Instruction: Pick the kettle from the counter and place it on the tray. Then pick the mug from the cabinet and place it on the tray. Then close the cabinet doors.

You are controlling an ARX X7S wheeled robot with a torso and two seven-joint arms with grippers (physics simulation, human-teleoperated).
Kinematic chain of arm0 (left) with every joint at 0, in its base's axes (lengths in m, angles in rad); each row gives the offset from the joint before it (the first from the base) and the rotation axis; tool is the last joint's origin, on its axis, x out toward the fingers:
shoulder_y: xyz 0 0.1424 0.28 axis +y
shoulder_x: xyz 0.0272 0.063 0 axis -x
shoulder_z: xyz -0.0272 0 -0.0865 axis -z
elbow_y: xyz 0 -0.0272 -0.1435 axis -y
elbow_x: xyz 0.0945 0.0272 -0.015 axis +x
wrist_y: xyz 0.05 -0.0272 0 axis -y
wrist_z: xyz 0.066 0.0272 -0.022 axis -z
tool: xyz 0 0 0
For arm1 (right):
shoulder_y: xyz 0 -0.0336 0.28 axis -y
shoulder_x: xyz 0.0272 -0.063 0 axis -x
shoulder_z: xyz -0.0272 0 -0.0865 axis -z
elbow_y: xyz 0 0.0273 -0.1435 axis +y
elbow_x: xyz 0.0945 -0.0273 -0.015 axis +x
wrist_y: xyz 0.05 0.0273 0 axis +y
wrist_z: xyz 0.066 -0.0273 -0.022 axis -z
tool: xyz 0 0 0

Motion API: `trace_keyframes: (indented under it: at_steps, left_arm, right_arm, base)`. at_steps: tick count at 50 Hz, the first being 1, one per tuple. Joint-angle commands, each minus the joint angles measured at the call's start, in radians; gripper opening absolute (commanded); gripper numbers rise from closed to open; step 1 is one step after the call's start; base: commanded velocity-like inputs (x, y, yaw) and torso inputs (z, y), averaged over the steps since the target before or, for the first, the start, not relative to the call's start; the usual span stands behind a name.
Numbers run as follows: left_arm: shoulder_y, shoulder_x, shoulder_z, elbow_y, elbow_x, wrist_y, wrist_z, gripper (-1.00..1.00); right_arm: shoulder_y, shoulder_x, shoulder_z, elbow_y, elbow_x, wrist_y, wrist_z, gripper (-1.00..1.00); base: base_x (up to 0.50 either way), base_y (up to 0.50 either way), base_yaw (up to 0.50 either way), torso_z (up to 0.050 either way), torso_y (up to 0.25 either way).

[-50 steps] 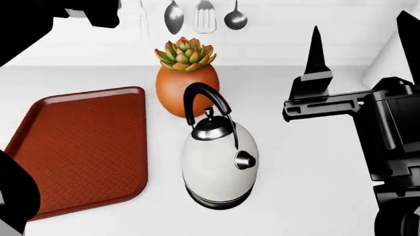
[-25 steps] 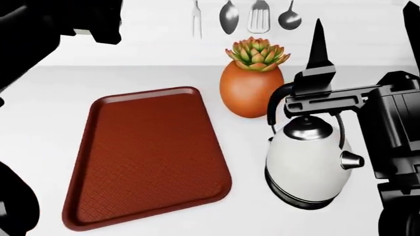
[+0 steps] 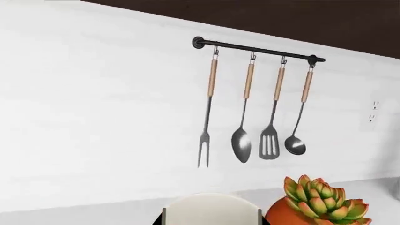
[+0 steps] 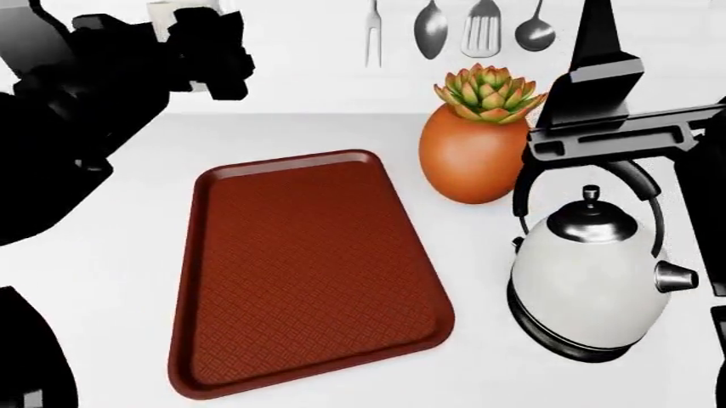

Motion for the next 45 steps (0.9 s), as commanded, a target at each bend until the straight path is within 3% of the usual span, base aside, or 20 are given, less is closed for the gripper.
trace_keyframes:
  at_steps: [1, 7, 18, 22, 36, 45]
  left_arm:
    - [0.100, 0.011, 0.218, -0.186, 0.458, 0.262, 0.294, -1.00]
    - [0.141, 0.010, 0.254, -0.258, 0.510, 0.316, 0.328, -1.00]
    - [0.152, 0.003, 0.259, -0.266, 0.507, 0.314, 0.332, -1.00]
    - [0.163, -0.010, 0.259, -0.248, 0.498, 0.303, 0.333, -1.00]
    - [0.271, -0.124, 0.164, 0.002, 0.332, 0.171, 0.280, -1.00]
    - [0.387, -0.151, 0.130, 0.100, 0.273, 0.166, 0.275, -1.00]
  right_arm:
    - [0.087, 0.009, 0.009, 0.011, 0.095, 0.015, 0.032, 1.00]
    - [0.089, 0.017, 0.017, 0.018, 0.119, 0.003, 0.032, 1.00]
    - [0.076, 0.011, 0.015, 0.023, 0.103, 0.001, 0.024, 1.00]
    - [0.071, 0.015, 0.018, 0.013, 0.088, 0.001, 0.023, 1.00]
    - [0.039, 0.011, 0.017, 0.013, 0.058, -0.008, 0.011, 1.00]
    - [0.033, -0.003, 0.009, 0.016, 0.044, -0.005, 0.009, 1.00]
  base:
    - [0.00, 0.00, 0.00, 0.000, 0.000]
    - [0.00, 0.00, 0.00, 0.000, 0.000]
    - [0.49, 0.00, 0.00, 0.000, 0.002]
    - [0.00, 0.00, 0.00, 0.000, 0.003]
    - [0.00, 0.00, 0.00, 0.000, 0.001]
    - [0.00, 0.00, 0.00, 0.000, 0.000]
